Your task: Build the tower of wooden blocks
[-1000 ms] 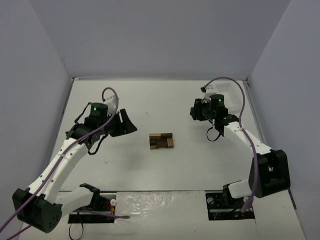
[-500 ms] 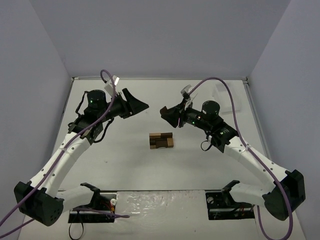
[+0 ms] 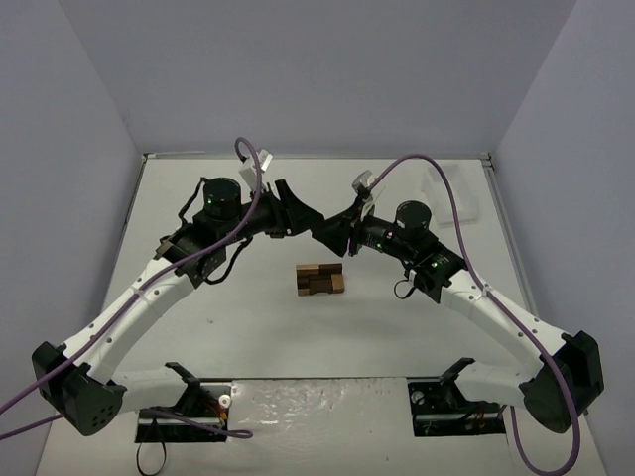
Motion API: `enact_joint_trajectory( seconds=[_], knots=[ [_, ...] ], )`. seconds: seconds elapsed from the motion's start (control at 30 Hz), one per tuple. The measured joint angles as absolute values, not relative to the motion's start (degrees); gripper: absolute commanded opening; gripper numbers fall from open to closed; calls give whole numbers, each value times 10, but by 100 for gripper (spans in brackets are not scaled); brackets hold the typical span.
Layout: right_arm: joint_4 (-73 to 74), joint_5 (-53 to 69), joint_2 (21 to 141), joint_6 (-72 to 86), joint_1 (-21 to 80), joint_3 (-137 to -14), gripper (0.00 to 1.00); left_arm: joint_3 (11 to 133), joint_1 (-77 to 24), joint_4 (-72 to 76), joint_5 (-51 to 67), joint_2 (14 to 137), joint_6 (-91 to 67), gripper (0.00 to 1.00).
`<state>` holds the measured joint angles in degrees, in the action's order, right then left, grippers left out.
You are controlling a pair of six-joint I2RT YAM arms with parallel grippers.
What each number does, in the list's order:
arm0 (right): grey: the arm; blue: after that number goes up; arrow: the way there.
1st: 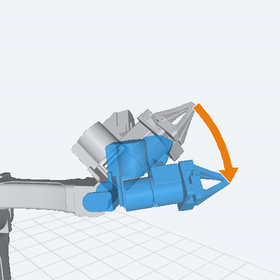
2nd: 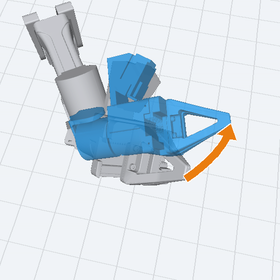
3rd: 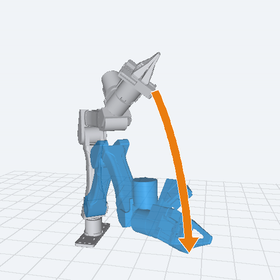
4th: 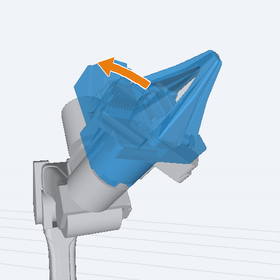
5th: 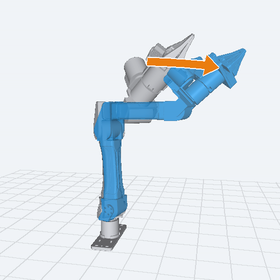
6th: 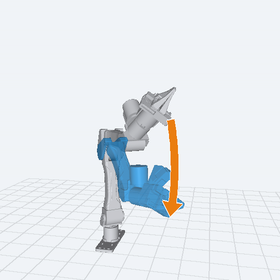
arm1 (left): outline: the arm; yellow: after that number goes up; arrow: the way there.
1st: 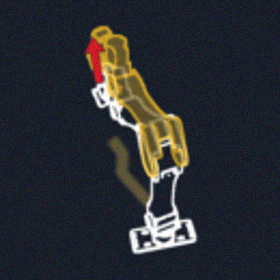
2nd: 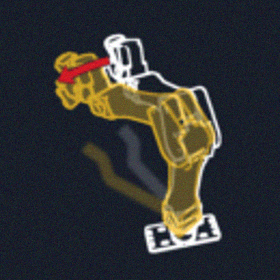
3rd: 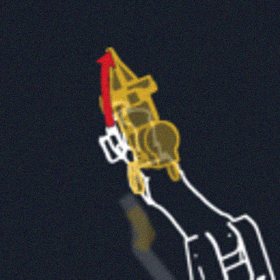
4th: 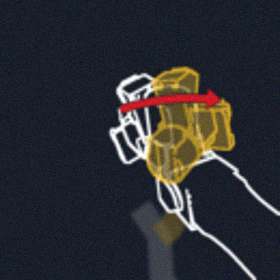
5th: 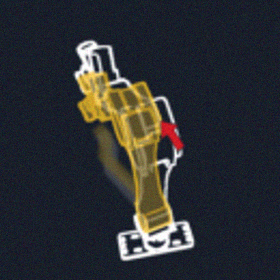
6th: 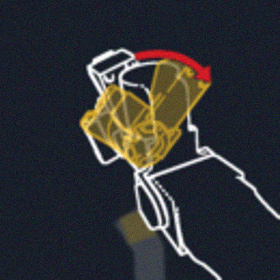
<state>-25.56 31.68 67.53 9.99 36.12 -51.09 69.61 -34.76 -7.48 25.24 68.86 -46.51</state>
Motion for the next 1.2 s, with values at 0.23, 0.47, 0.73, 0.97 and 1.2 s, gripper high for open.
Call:
enact_joint_trajectory(
  seconds=[0.23,0.47,0.73,0.97,1.2],
  knots=[
    [-260,324,679,100,361,-511,0,706,-358,-124,214,708,-448,40],
    [-259,326,679,100,361,-511,1,711,-365,-140,205,720,-446,27],
    [-258,324,682,95,362,-511,55,715,-372,-146,189,718,-447,0],
    [-224,310,676,89,362,-509,85,711,-375,-263,103,678,-395,0],
    [-124,242,622,79,362,-474,86,618,-375,-385,-14,609,-384,0]
  ],
)
